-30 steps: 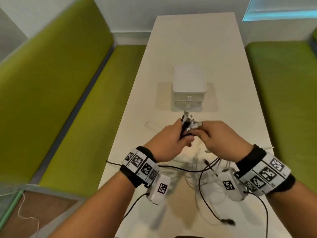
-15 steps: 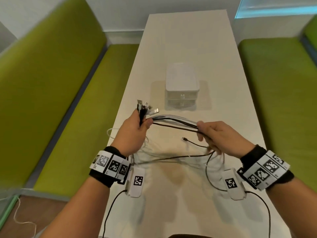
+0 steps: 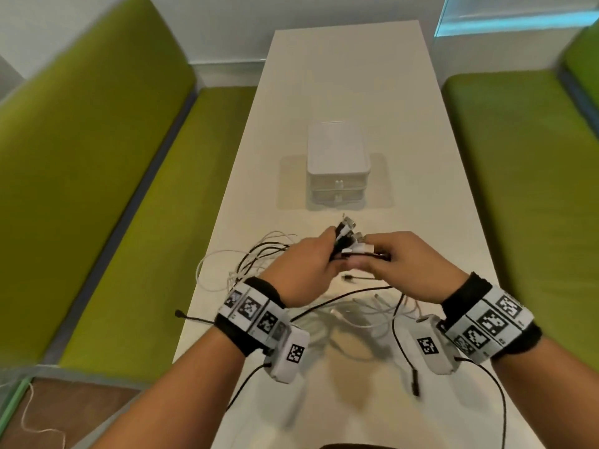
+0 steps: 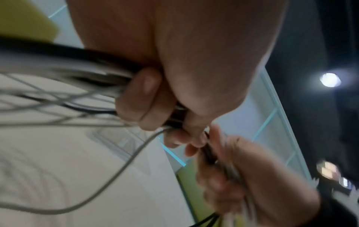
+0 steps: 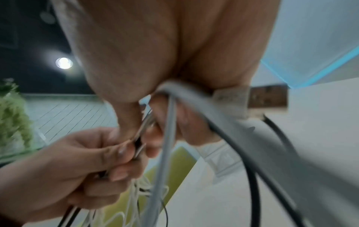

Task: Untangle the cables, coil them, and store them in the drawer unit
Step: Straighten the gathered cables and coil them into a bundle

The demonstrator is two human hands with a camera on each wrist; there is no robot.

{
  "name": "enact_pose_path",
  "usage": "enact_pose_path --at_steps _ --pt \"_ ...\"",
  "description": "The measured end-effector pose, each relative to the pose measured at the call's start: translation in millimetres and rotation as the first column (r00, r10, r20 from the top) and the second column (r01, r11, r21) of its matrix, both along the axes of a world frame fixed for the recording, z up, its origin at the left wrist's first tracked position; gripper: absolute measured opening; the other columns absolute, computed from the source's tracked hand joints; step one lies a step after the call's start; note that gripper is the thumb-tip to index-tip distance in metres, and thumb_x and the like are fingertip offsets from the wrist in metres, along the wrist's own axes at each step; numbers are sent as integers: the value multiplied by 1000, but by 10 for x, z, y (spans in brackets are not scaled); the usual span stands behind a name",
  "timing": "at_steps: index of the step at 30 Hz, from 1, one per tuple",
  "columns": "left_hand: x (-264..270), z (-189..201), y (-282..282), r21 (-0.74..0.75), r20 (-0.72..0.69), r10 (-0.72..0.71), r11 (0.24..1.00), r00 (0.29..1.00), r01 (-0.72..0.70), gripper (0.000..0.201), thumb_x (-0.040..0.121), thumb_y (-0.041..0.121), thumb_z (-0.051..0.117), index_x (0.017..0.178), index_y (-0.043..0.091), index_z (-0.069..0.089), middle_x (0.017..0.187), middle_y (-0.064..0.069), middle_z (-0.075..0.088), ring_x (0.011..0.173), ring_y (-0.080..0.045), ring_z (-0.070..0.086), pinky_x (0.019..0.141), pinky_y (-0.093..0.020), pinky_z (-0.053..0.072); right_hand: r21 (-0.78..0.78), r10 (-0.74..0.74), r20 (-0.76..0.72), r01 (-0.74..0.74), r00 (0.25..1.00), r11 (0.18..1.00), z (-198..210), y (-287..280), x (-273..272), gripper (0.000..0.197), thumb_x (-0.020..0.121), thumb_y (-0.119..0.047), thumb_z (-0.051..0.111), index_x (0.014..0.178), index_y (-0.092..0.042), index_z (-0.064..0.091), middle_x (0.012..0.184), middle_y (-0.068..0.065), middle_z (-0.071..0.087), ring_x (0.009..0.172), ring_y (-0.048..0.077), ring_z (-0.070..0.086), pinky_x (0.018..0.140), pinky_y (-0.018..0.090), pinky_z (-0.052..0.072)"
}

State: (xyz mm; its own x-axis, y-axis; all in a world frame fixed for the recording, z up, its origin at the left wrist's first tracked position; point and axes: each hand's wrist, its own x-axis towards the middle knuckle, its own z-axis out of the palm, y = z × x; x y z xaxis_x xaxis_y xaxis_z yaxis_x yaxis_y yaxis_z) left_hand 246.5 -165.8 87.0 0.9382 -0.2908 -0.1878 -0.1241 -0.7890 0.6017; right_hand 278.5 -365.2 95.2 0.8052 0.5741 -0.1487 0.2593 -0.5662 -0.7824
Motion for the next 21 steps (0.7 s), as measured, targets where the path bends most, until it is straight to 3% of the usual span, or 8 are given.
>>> enact_pose_path --at_steps 3,6,8,10,12,14,17,21 --pt "36 113 101 -111 42 76 991 996 -71 35 100 30 59 132 21 48 104 1 67 96 -24 63 78 -37 47 -155 -46 -20 42 999 987 -86 -165 44 28 79 -47 82 72 -22 71 63 -8 69 57 6 61 59 23 45" --pt "79 201 223 -230 52 188 958 981 -171 34 100 27 60 132 23 51 108 9 67 102 -16 62 90 -36 49 55 -164 -280 186 946 981 -195 -236 24 24 84 -32 81 78 -10 71 65 6 70 57 21 68 60 28 50" --pt "116 214 311 -198 58 221 958 974 -206 31 99 29 60 129 23 52 105 10 66 101 -18 62 89 -39 50 97 -234 -330 279 915 955 -238 -226 -19 26 87 -33 78 80 -8 72 61 1 65 48 14 59 52 23 44" --pt "140 219 369 -148 57 247 960 967 -236 26 99 31 59 122 22 53 92 13 63 90 -17 61 80 -37 48 72 -276 -274 306 921 949 -273 -229 -25 32 90 -36 73 77 -7 72 60 1 67 48 8 56 59 25 44" --pt "153 205 411 -81 37 255 965 966 -251 21 100 32 58 117 20 52 87 11 61 83 -16 60 74 -38 47 91 -290 -300 330 909 940 -280 -274 -4 38 92 -37 71 77 -3 69 60 8 67 58 21 68 71 34 53" --pt "167 163 451 6 15 235 972 972 -235 26 101 35 56 122 22 51 98 4 67 89 -21 63 78 -40 51 90 -273 -327 318 905 944 -266 -349 12 41 89 -43 73 80 -3 67 61 9 61 58 22 69 69 35 54" --pt "145 53 423 120 -37 171 979 985 -166 34 100 41 55 128 23 49 109 -2 68 98 -26 65 77 -38 49 -224 -214 14 212 977 951 -264 -488 49 41 79 -67 71 80 -27 64 67 -11 62 62 9 58 62 32 46" --pt "49 -16 294 -38 -7 116 993 993 -116 50 96 44 63 139 26 45 135 9 60 122 -10 57 100 -34 46 -554 -59 395 289 917 780 -318 -791 255 51 81 -60 63 123 -31 57 111 -3 61 103 22 56 87 40 46"
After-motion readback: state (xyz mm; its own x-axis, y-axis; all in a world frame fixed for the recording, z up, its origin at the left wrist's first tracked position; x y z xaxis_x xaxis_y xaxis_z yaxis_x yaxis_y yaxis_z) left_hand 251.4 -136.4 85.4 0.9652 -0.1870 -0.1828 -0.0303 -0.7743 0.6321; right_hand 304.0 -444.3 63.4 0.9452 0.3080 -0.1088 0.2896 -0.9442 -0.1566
